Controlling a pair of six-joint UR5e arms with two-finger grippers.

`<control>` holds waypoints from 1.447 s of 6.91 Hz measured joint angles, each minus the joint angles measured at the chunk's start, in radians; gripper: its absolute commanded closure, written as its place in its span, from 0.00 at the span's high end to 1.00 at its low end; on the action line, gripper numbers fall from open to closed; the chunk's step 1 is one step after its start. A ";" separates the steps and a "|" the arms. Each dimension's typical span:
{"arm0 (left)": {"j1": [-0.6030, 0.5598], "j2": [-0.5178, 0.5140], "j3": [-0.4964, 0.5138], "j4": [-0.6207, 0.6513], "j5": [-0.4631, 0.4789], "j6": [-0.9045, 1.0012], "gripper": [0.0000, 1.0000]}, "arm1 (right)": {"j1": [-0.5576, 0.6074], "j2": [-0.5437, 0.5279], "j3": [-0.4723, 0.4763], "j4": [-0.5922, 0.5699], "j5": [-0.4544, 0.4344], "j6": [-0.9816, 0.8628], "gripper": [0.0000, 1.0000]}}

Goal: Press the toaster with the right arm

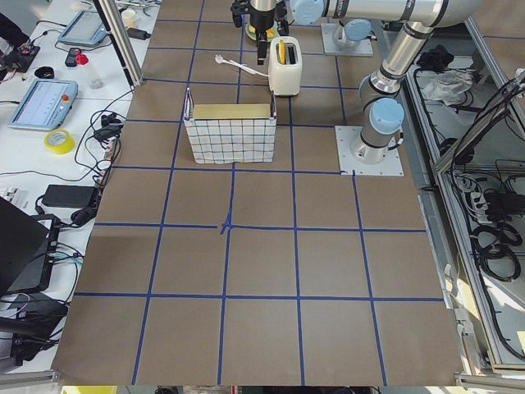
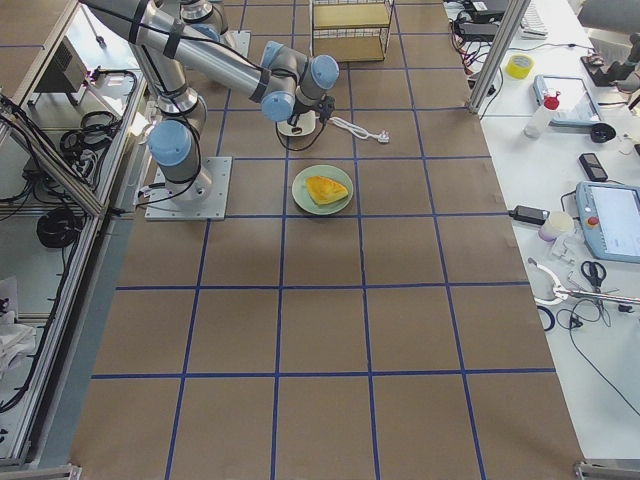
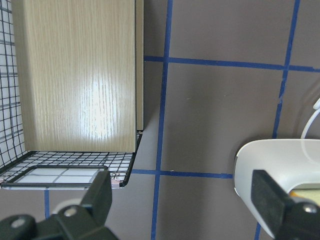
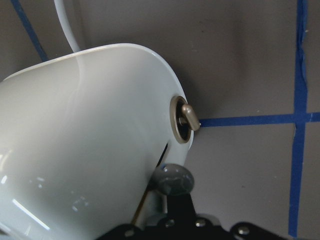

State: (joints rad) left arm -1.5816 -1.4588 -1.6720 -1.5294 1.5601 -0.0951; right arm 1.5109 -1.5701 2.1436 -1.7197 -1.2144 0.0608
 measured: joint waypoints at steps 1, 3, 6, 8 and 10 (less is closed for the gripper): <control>0.000 0.000 0.000 0.000 0.000 0.000 1.00 | -0.003 -0.001 -0.006 0.002 -0.006 0.010 0.00; 0.000 0.000 0.000 0.000 0.000 0.000 1.00 | -0.007 -0.017 -0.051 0.041 -0.013 0.051 0.08; 0.000 0.000 0.001 0.000 0.000 0.000 1.00 | -0.008 -0.035 -0.204 0.234 -0.020 0.068 1.00; 0.000 0.000 0.001 0.000 0.000 0.000 1.00 | -0.009 -0.043 -0.283 0.262 -0.076 0.065 1.00; 0.000 0.000 0.000 0.000 0.000 0.000 1.00 | -0.005 -0.058 -0.409 0.257 -0.198 0.059 1.00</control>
State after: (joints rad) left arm -1.5815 -1.4588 -1.6720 -1.5294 1.5600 -0.0951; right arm 1.5062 -1.6282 1.7349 -1.4624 -1.4128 0.1198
